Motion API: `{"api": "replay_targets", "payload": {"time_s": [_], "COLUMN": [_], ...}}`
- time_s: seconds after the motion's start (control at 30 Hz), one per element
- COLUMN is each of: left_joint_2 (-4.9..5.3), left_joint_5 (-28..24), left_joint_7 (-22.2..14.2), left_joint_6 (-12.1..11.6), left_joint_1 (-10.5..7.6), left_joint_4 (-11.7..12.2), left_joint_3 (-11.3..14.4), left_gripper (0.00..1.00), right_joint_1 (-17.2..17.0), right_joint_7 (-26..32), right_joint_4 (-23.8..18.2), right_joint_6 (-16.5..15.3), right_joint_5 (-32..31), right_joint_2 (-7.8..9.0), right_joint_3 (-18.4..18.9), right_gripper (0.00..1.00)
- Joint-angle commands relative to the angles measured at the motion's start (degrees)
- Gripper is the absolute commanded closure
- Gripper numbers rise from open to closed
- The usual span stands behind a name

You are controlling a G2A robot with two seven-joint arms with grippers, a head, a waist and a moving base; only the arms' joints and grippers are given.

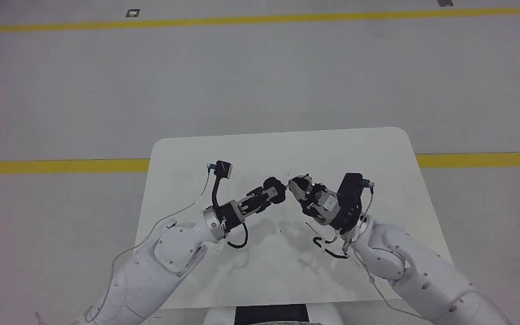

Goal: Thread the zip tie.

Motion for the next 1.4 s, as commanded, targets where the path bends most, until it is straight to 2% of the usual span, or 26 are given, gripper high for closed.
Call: {"api": "replay_targets", "payload": {"time_s": [0.0, 0.57, 0.93, 0.97, 1.0, 1.03, 1.37], "left_joint_2": [-0.05, -0.63, -0.83, -0.85, -0.85, -0.86, -0.78], "left_joint_5": [0.0, 0.0, 0.3, 0.3, 0.3, 0.3, -0.1], "left_joint_7": [-0.1, -0.8, -0.5, -0.5, -0.5, -0.5, -0.4], "left_joint_6": [0.0, 0.0, 0.0, 0.0, 0.0, 0.0, 0.0], "left_joint_1": [-0.03, -0.73, -0.44, -0.4, -0.36, -0.32, 0.75], "left_joint_4": [0.0, 0.5, 0.7, 0.7, 0.7, 0.7, 0.2], "left_joint_3": [0.0, 0.5, 0.1, 0.1, 0.0, 0.0, -1.4], "left_gripper": [1.0, 1.0, 1.0, 1.0, 1.0, 1.0, 1.0], "right_joint_1": [0.0, 1.0, 1.5, 1.5, 1.5, 1.4, -0.4], "right_joint_7": [-0.4, 0.8, -0.4, -0.4, -0.5, -0.5, -1.9], "right_joint_4": [0.0, 0.1, 0.7, 0.7, 0.7, 0.7, 0.3], "right_joint_6": [0.0, 0.0, 0.0, 0.0, 0.0, 0.0, 0.0], "right_joint_5": [0.0, -0.1, 0.3, 0.4, 0.4, 0.5, -1.5], "right_joint_2": [0.16, 1.17, 1.58, 1.63, 1.66, 1.69, 2.23], "right_joint_3": [0.1, -1.6, -2.2, -2.2, -2.2, -2.2, 0.1], "right_gripper": [1.0, 1.0, 1.0, 0.8, 0.52, 0.0, 0.0]}}
